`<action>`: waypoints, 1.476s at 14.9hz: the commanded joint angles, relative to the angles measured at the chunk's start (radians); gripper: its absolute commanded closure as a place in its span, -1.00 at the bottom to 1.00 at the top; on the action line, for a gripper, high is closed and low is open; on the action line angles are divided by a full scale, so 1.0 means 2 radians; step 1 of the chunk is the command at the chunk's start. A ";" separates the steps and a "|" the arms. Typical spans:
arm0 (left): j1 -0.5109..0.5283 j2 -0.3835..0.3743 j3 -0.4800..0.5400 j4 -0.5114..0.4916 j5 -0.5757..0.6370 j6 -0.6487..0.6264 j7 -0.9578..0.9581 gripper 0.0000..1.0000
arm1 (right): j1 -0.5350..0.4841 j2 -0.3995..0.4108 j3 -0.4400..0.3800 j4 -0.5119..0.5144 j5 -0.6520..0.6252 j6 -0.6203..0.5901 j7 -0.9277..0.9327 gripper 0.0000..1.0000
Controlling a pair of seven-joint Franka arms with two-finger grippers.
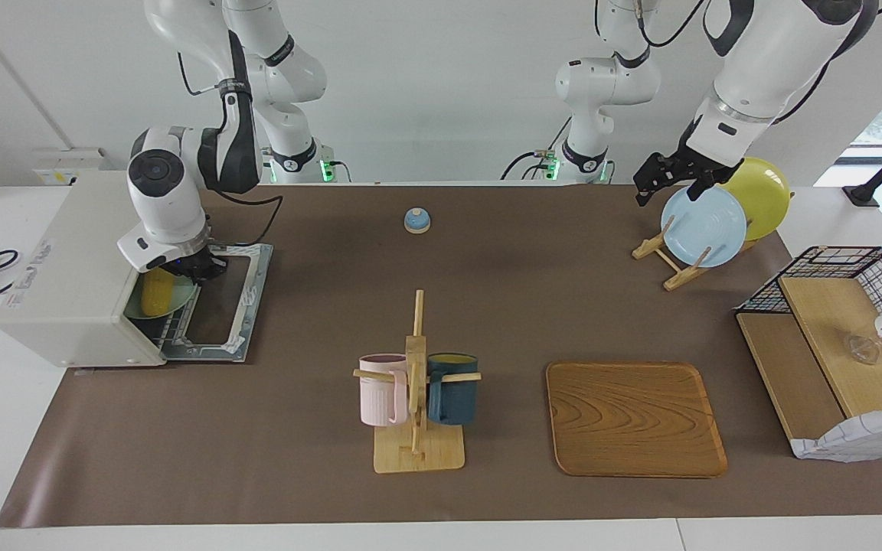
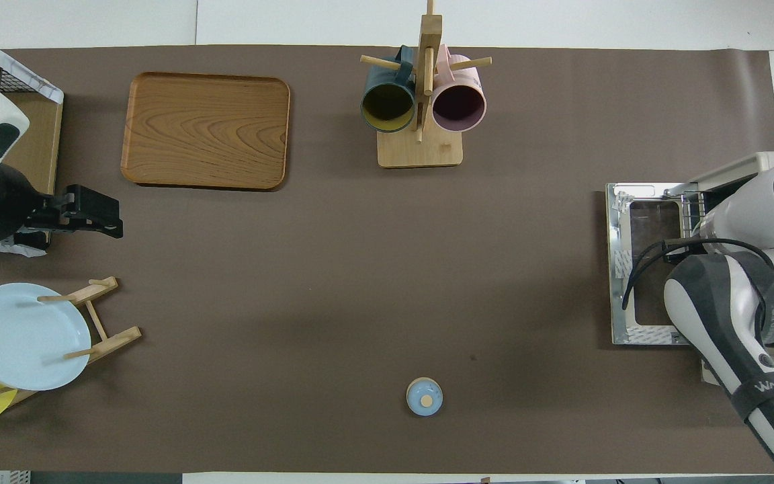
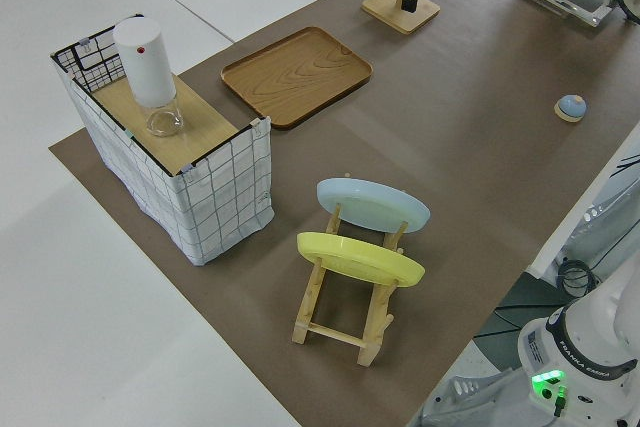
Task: Put corn in oven
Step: 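Insert the corn into the oven with the right gripper and release it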
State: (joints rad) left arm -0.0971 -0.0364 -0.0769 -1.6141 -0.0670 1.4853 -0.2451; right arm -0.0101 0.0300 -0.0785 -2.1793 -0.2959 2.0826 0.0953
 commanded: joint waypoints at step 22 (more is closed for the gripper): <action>0.015 -0.018 -0.003 -0.033 0.003 0.018 0.024 -1.00 | 0.080 0.028 0.013 0.070 0.081 -0.021 0.034 1.00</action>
State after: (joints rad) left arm -0.0827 -0.0385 -0.0737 -1.6392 -0.0666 1.4981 -0.2144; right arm 0.1226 0.0760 -0.0569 -2.0029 -0.1565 1.9743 0.1161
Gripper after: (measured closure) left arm 0.000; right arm 0.943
